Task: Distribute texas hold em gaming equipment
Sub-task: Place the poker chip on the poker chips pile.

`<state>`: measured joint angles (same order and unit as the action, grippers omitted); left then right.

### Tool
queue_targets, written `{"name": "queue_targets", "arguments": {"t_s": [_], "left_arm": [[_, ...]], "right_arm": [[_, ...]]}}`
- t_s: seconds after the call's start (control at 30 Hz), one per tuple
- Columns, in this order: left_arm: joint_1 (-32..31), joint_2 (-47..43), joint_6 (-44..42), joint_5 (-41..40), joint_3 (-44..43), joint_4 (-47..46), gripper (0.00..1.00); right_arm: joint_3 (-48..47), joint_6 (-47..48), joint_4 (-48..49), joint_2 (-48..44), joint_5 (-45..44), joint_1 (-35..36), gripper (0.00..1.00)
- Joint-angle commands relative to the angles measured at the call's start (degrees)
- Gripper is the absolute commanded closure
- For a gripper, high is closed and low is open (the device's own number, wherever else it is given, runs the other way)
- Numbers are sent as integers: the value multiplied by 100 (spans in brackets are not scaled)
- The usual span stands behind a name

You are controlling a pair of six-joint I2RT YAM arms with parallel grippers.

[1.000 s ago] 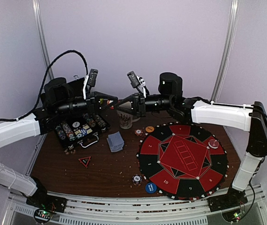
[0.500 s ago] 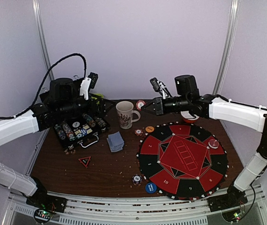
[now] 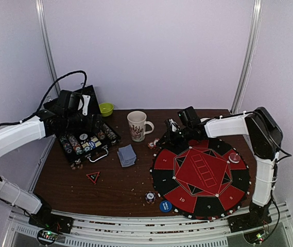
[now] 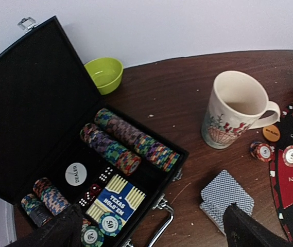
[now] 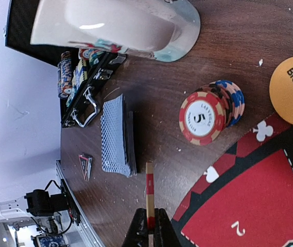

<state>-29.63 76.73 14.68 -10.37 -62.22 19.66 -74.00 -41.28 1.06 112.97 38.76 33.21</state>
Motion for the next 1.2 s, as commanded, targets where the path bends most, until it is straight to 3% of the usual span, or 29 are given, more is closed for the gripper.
{"name": "queue_targets", "arguments": {"t_s": [0.0,0.13,0.4,1.17], "left_arm": [[197,-224,-232,-265,187,90,2],[282,-282,-422,-261,319,-8,2],[413,-219,-687,-299,365,-97,2],[528,-325,-718,-268,499,-122,2]], "right_arm": [[-479,-494,329,373,-14,-44,100],[-529,-994,828,694,2,-51,100],[-723,-1282,877,990,-105,-52,100],[-744,-1295,663,1128,-238,-60,100]]}}
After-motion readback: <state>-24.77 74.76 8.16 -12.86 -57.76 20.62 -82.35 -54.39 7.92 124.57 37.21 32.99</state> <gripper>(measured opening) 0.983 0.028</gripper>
